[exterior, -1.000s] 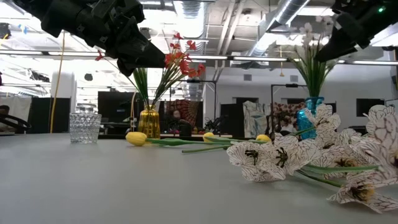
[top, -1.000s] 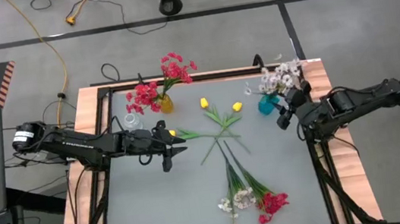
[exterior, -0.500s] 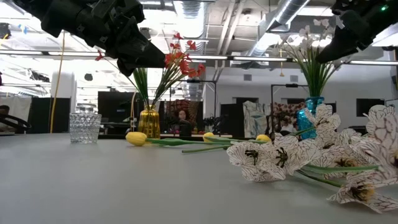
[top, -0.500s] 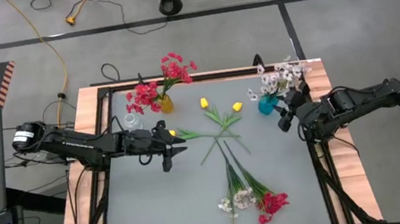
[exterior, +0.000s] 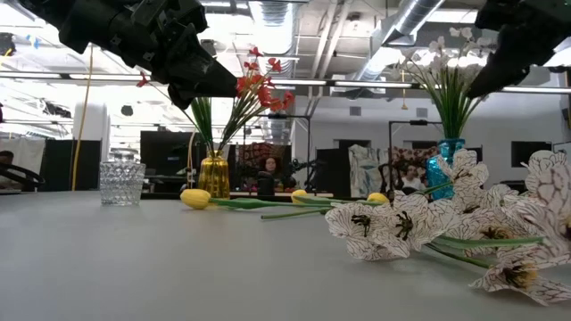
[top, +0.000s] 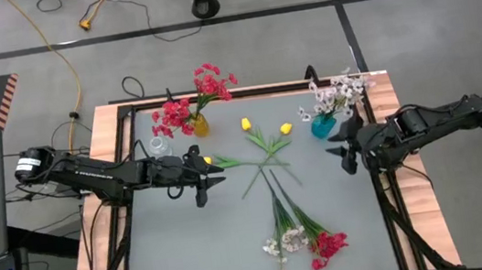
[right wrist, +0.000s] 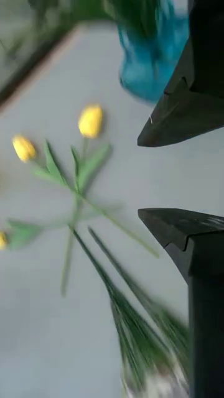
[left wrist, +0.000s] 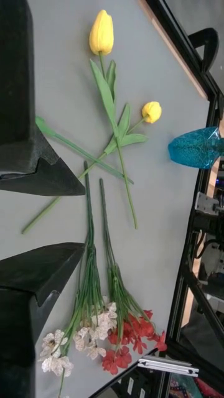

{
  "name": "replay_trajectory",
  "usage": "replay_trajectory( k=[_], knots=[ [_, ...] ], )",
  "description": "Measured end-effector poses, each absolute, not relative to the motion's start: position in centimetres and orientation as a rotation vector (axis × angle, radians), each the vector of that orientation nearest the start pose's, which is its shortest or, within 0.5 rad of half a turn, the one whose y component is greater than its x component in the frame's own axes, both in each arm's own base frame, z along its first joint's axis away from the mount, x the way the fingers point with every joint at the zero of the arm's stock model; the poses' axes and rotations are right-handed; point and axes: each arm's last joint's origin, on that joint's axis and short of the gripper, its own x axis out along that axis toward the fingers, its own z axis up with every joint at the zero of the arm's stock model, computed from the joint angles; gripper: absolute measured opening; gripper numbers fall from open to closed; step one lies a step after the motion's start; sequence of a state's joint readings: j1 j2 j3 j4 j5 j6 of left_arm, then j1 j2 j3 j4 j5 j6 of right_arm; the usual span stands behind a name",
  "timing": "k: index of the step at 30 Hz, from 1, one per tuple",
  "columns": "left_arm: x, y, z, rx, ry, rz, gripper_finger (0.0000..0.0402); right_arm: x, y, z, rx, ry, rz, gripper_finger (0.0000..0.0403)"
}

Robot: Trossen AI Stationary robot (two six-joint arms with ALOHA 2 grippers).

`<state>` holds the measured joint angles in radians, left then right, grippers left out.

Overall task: Sort flowers into vase by color
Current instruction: Put the middle yellow tulip into the transparent vase

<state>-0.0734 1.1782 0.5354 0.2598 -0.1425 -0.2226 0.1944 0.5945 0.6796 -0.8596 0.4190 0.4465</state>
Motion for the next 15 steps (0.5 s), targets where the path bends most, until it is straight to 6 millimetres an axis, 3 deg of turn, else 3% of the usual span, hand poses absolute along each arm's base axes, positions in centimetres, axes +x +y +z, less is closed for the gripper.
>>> replay_trajectory(
  k=[8,15],
  knots=[
    [24.0,-1.4,21.3,-0.179,0.371,0.11,0.0119,11.8,1.5,26.7,0.404,0.661,-0.305,0.0196],
    [24.0,-1.4,21.2,-0.181,0.372,0.111,0.0119,15.4,2.3,25.8,0.411,0.683,-0.282,0.0196]
  ],
)
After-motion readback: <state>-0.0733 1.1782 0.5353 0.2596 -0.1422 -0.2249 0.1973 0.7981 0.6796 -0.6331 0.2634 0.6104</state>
